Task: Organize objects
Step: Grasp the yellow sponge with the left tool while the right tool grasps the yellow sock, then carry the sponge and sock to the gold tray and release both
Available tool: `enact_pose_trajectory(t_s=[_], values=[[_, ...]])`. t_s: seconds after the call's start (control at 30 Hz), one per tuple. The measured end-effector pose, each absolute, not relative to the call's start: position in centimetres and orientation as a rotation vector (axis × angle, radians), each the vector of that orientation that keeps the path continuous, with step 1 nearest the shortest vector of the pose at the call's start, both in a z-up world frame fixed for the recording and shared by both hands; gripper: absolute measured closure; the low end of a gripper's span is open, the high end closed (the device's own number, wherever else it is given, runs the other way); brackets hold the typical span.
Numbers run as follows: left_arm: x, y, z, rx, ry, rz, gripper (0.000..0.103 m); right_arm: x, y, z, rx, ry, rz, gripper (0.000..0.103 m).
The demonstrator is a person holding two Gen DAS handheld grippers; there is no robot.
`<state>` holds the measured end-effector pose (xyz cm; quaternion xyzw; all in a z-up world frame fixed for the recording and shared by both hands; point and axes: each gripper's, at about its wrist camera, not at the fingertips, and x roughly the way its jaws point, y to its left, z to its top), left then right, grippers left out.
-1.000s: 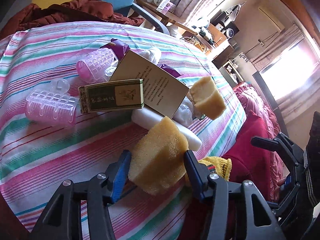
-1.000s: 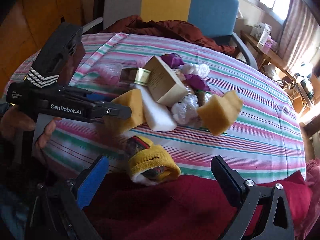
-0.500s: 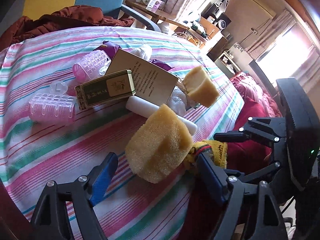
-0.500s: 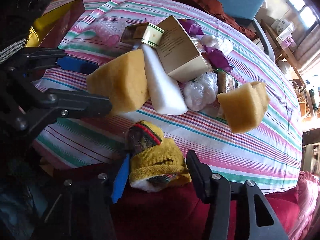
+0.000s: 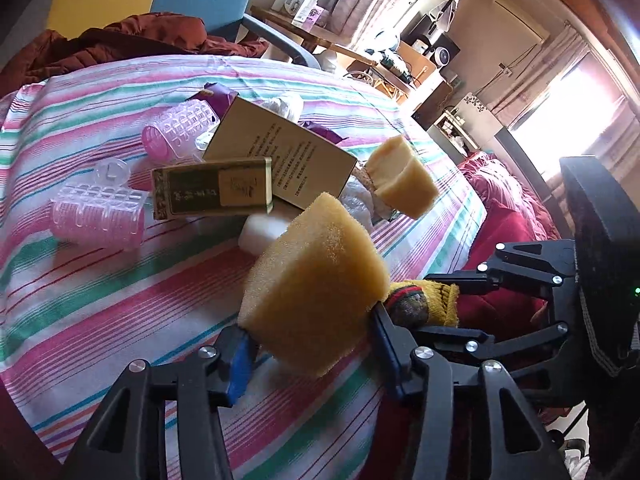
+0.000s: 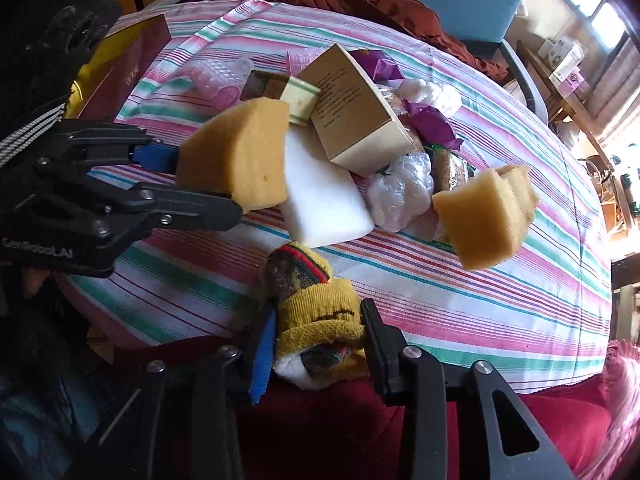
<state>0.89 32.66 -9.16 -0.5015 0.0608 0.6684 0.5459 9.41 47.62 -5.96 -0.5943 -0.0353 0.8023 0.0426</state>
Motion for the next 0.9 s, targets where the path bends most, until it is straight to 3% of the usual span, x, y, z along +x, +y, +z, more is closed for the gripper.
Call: enact_pose_trajectory(t_s=[0.27,0.5,0.9], values=[[1.7,27.9,-4.2,-1.068,0.161,1.740,0.051,10.3,46.2,-3.4,-1.660,-0.025,2.557,0.063],[-1.6,20.0,-1.2,-1.054,0.062,1.949,0.050,8.1,41.3,-1.0,-1.486,0.053,2.716,0.063],[-5.7,3.8,-3.2,-1.188,-0.022,2.362,0.049,-0.6,29.6,0.4,-1.501,0.091,2.966,0.063]])
